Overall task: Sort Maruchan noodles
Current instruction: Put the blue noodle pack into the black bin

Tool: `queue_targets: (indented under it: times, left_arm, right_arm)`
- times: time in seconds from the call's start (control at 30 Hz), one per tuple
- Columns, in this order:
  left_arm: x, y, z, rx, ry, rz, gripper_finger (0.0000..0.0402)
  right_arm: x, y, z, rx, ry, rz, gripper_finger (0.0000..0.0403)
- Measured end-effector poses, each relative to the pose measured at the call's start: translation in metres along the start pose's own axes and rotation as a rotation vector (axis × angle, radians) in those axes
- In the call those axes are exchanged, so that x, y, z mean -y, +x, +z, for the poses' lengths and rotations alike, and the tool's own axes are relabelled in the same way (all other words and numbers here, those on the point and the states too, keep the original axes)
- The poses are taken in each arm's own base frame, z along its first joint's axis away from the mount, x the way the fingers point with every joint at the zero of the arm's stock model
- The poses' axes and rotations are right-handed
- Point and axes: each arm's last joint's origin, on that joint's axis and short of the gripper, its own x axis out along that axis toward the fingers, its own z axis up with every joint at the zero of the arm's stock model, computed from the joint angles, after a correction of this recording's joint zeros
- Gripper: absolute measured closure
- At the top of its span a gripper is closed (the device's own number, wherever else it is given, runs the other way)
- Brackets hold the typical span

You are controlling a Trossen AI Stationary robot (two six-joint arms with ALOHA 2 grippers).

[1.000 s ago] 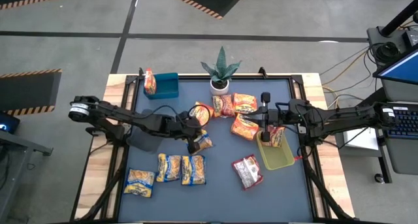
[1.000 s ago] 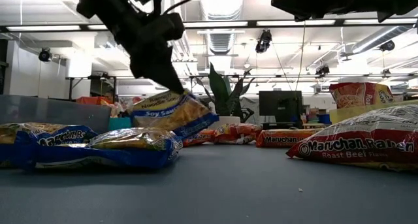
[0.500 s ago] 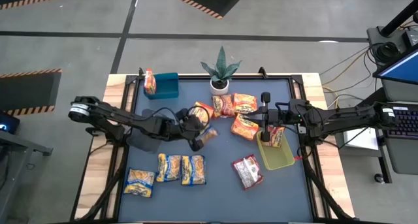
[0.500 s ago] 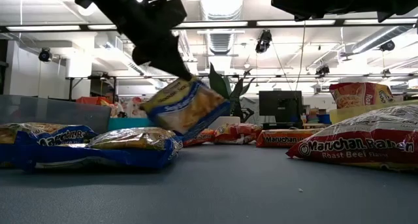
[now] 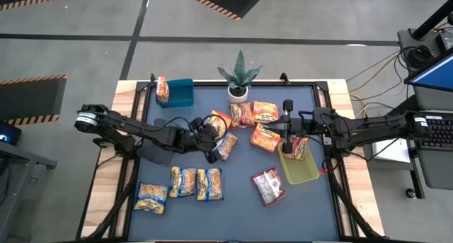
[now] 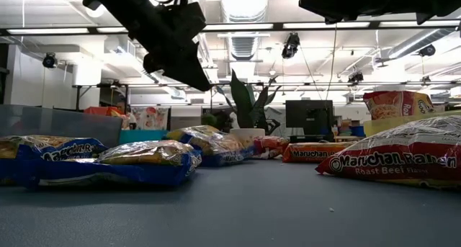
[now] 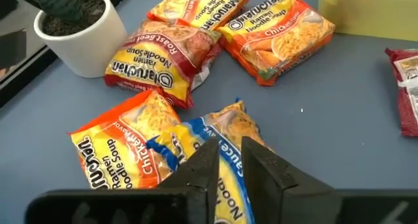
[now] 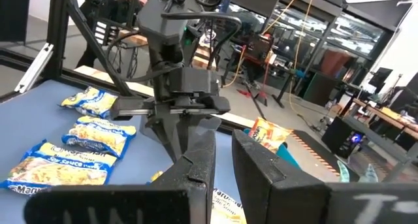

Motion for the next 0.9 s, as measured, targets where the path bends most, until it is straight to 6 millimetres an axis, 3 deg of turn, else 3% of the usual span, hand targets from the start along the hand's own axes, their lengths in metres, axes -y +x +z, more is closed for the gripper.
queue_targets:
  times: [0.23,0.4,0.57,0.77,0.9]
  left_arm:
    - [0.013,-0.002,-0.015,-0.099,0.119,-0.168,0.0323]
    - [0.019,0.003,-0.029,-0.131,0.088,-0.113,0.0322]
    - [0.021,0.006,-0.031,-0.117,0.079,-0.088,0.0321]
    - [0.027,0.001,-0.035,-0.118,0.189,-0.108,0.0296]
    - [0.032,-0.004,-0.043,-0.149,0.285,-0.119,0.0278]
  right_arm:
    - [0.006,0.000,0.007,0.014,0.092,-0.133,0.0360]
    - [0.011,0.007,0.014,-0.065,0.191,-0.151,0.0360]
    - [0.011,0.023,0.014,-0.117,0.330,-0.136,0.0360]
    - [0.009,0.045,0.005,-0.226,0.524,-0.134,0.0347]
    - [0.002,0.058,-0.014,-0.349,0.634,-0.142,0.0315]
